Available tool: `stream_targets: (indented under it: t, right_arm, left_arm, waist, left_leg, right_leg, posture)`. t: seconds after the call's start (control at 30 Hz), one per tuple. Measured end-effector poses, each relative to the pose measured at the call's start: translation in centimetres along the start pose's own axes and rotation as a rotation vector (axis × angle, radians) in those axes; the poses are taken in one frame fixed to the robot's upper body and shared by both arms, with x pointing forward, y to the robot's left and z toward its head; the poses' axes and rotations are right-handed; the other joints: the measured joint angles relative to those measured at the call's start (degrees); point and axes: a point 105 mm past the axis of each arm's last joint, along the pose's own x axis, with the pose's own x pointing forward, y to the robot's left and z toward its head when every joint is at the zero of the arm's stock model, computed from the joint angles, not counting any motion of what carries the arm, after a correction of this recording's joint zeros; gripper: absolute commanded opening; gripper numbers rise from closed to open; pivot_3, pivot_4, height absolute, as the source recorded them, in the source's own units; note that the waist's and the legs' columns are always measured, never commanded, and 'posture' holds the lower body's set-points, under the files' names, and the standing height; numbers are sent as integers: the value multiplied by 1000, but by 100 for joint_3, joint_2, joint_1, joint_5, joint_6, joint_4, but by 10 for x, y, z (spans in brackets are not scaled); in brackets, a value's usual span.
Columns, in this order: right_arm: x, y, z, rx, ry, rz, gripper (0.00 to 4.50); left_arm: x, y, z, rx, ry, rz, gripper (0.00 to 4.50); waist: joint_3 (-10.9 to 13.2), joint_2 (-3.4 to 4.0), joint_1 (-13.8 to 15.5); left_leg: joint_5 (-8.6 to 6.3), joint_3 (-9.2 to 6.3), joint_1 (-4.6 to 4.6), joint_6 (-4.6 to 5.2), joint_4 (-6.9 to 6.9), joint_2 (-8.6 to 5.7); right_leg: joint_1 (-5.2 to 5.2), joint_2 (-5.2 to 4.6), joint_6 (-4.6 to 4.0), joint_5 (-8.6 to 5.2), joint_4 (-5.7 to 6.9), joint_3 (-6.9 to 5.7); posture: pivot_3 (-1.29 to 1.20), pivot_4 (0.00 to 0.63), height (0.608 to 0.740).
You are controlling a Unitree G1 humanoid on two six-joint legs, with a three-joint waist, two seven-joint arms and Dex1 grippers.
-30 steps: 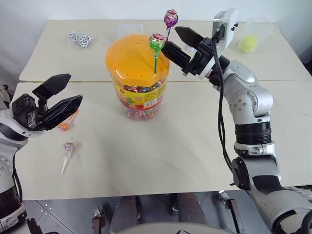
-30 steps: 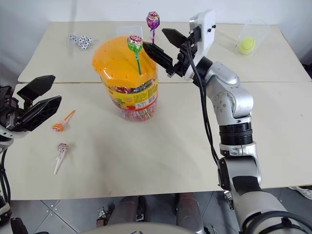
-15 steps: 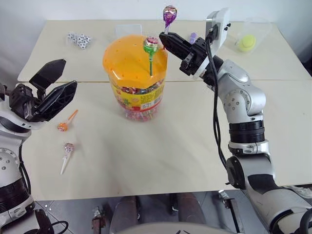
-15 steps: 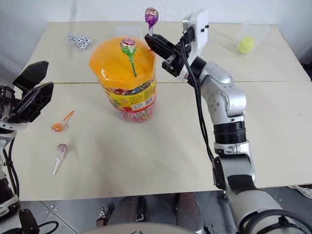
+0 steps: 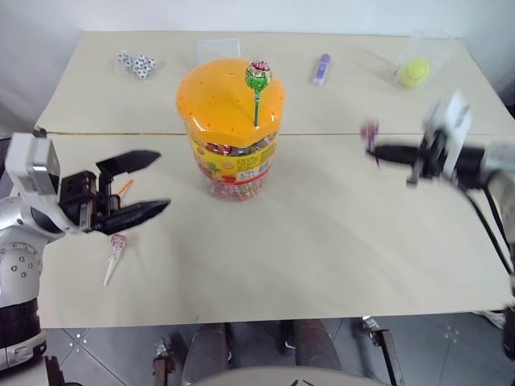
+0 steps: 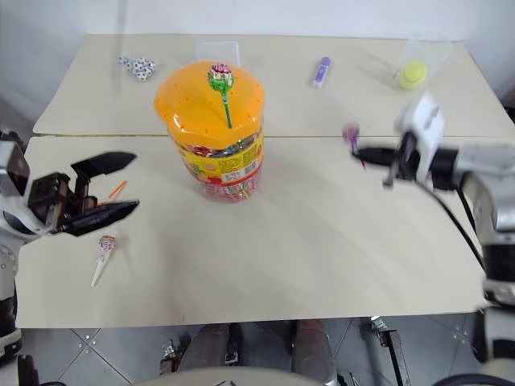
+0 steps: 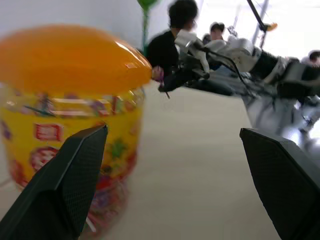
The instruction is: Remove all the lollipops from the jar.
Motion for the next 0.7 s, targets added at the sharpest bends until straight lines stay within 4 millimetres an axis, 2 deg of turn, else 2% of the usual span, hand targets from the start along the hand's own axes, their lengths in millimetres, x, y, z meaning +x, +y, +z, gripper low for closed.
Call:
stream_targets:
  t: [0.07,0.17,0.27,0.4,0.47,0.57,0.6,0.63,0.7]
  right_arm:
    - [-6,7,-29,-32,120,7,39]
    - [-11,18,-58,-65,189,28,39]
    - [-14,29,-77,-40,217,78,728]
    - [-18,26,-74,-12,182,64,2032]
    - [-20,23,-64,7,111,52,2734]
    - [-19,27,-37,38,-58,87,3766]
    - [-15,29,-14,48,-175,108,4058]
    - [-9,33,10,33,-284,135,4058]
    - [1,44,73,-27,-552,194,4058]
  left_arm:
    - [-2,-2,-3,22,26,-18,4500]
    - [-5,-1,-8,38,47,-19,4500]
    - [-5,0,-10,43,45,-16,4500]
    - [-2,0,-12,39,30,-14,4500]
    - [-1,1,-13,30,3,3,4500]
    - [-1,5,-8,13,-60,50,4500]
    - [-3,9,-2,5,-119,85,4500]
    - [-5,12,4,-2,-166,114,4500]
    - [-7,17,16,-22,-263,162,4500]
  waist:
    - [2,4,-59]
    - [2,4,-82]
    - [3,5,-61]
    - [3,5,-53]
    - [3,5,-47]
    - [3,5,-44]
    - [3,5,-65]
    - [3,5,-82]
    - [4,7,-108]
  left_leg:
    - [2,10,10,-1,4,1]
    - [4,13,17,-3,6,4]
    - [3,10,12,-2,8,3]
    - [3,3,12,-1,10,4]
    - [3,2,10,-1,11,4]
    - [3,-1,11,-1,12,4]
    - [3,-2,11,-1,14,7]
    - [3,-5,14,-1,17,10]
    - [3,-32,24,-3,18,17]
  right_leg:
    - [1,0,0,0,6,11]
    - [2,1,0,0,11,16]
    - [1,0,2,1,9,16]
    - [2,0,2,2,11,13]
    - [3,0,2,2,11,12]
    - [3,0,3,2,12,12]
    - [3,0,2,2,16,13]
    - [2,0,2,2,21,16]
    - [2,2,-2,4,30,20]
  posture:
    - [0,150,740]
    - [0,150,740]
    - [0,150,740]
    - [0,150,740]
    - [0,150,740]
    - [0,150,740]
    - [0,150,740]
    - [0,150,740]
    - [0,150,740]
